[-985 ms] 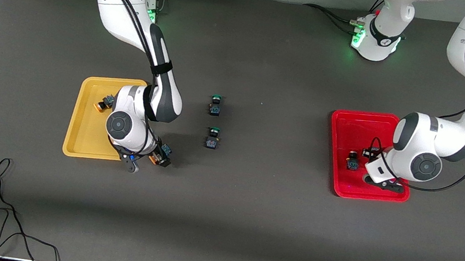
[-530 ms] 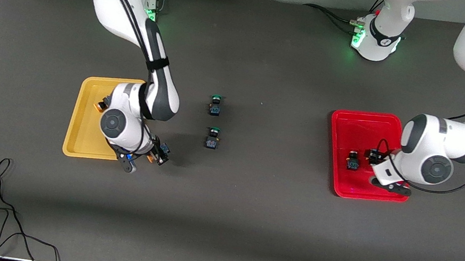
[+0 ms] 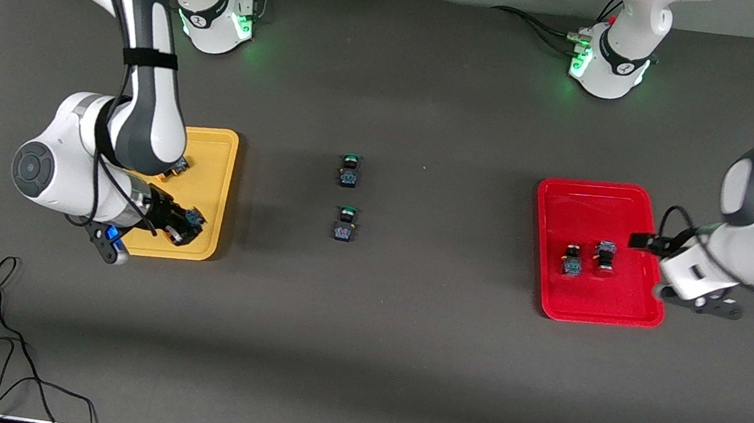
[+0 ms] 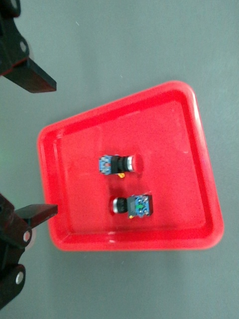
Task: Place red and yellow buttons in trays
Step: 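Carry the second orange button into the yellow tray while the left gripper withdraws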
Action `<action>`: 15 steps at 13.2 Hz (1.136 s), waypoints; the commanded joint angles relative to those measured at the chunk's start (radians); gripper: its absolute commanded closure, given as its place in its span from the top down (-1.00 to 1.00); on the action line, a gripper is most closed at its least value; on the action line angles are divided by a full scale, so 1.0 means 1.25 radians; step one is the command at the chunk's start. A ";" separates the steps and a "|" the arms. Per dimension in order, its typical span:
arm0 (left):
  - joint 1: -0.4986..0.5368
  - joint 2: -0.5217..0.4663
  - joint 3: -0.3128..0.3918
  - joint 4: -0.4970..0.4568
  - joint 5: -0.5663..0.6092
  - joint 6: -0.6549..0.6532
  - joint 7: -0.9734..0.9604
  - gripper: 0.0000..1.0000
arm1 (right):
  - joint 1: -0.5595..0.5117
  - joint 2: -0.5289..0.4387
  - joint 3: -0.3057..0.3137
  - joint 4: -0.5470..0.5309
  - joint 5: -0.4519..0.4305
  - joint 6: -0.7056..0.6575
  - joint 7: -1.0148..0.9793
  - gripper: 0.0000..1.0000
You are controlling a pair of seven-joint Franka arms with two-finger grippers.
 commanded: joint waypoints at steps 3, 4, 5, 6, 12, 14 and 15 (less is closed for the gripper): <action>0.003 -0.091 -0.003 0.094 -0.015 -0.165 0.015 0.99 | 0.016 0.012 -0.002 -0.132 -0.007 0.164 -0.104 -0.65; 0.001 -0.091 -0.004 0.134 -0.016 -0.200 0.015 0.99 | 0.016 0.018 -0.002 -0.135 -0.007 0.174 -0.105 -0.65; 0.001 -0.089 -0.004 0.169 -0.018 -0.230 0.015 0.99 | 0.014 0.026 -0.002 -0.136 -0.006 0.182 -0.105 -0.62; -0.001 -0.091 -0.004 0.188 -0.020 -0.235 0.014 0.99 | 0.015 0.044 -0.001 -0.136 0.002 0.191 -0.104 -0.53; -0.220 -0.097 0.197 0.215 -0.037 -0.230 0.000 0.99 | 0.021 0.014 -0.004 -0.126 0.005 0.187 -0.100 1.00; -0.224 -0.108 0.206 0.215 -0.041 -0.235 0.001 0.99 | 0.022 -0.025 -0.021 -0.094 -0.007 0.161 -0.100 1.00; -0.218 -0.115 0.206 0.214 -0.056 -0.236 0.001 0.99 | 0.021 -0.027 -0.039 -0.038 -0.008 0.095 -0.102 1.00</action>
